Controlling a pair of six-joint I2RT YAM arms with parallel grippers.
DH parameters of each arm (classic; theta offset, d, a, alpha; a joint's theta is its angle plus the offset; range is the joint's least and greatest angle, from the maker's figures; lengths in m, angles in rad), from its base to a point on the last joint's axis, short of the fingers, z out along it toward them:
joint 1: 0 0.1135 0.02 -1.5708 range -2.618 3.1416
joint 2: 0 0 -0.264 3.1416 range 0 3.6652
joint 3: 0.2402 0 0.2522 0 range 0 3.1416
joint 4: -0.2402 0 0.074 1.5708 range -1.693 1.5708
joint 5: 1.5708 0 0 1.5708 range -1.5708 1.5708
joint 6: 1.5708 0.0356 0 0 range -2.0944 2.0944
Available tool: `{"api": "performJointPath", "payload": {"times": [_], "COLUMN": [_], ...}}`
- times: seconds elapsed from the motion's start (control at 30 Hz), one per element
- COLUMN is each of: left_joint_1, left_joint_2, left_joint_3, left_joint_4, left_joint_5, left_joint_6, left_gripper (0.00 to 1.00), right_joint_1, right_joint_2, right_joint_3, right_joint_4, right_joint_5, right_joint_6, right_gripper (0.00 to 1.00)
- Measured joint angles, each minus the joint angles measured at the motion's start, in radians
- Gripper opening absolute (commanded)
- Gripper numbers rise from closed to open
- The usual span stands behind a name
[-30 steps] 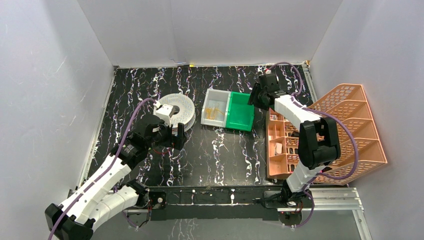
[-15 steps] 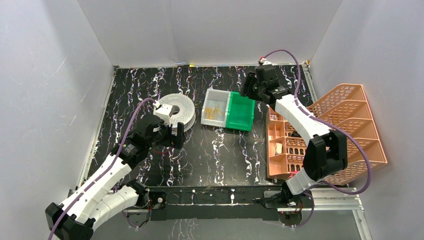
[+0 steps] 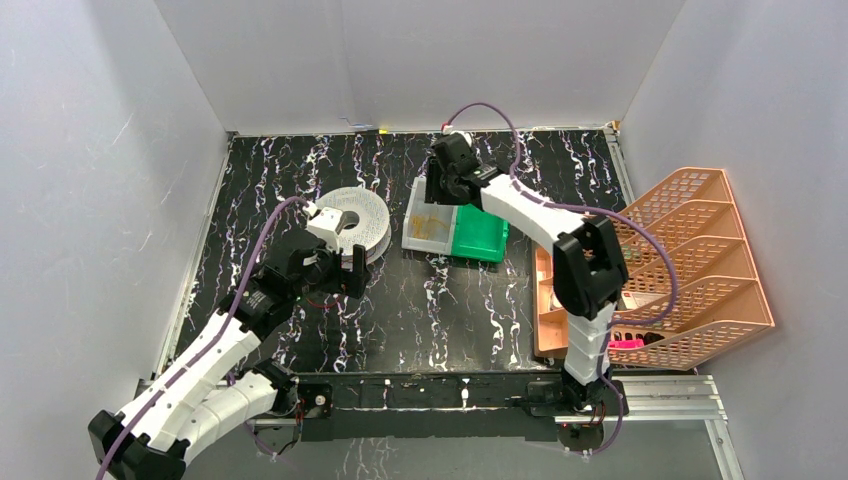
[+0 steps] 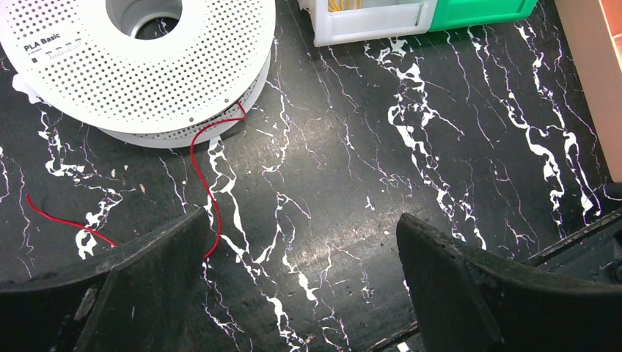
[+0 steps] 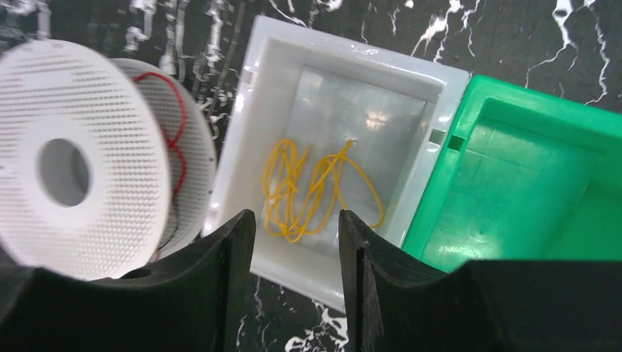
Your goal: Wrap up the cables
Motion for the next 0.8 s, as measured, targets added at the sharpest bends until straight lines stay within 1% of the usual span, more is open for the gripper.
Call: {"api": "performJointPath", "payload": {"times": [0.2,0.4,0.6,0.67,0.73,0.77,0.8], "left_joint_1": [0.0,0.0,0.0,0.0,0.0,0.0,0.0], "left_joint_2": [-0.016,-0.031,-0.041,-0.047,-0.053,-0.055,-0.056], "left_joint_3": [0.0,0.0,0.0,0.0,0.0,0.0,0.0], "left_joint_4": [0.0,0.0,0.0,0.0,-0.001,-0.001,-0.001], "left_joint_5": [0.0,0.0,0.001,0.001,0.003,0.004,0.005], "left_joint_6": [0.0,-0.001,-0.001,-0.001,-0.001,-0.002,-0.002], "left_gripper": [0.98,0.98,0.98,0.99,0.98,0.98,0.98], "right_joint_1": [0.022,0.023,0.023,0.023,0.023,0.023,0.023], "right_joint_2": [0.143,0.198,0.241,0.256,0.266,0.267,0.267], "right_joint_3": [0.068,0.114,0.158,0.16,0.161,0.166,0.17], "right_joint_4": [-0.06,-0.082,-0.086,-0.087,-0.09,-0.094,-0.095], "right_joint_5": [0.057,0.076,0.086,0.089,0.088,0.089,0.091], "right_joint_6": [0.032,0.058,0.082,0.085,0.088,0.095,0.097], "right_gripper": [0.5,0.48,0.36,0.31,0.06,0.0,0.0]}}
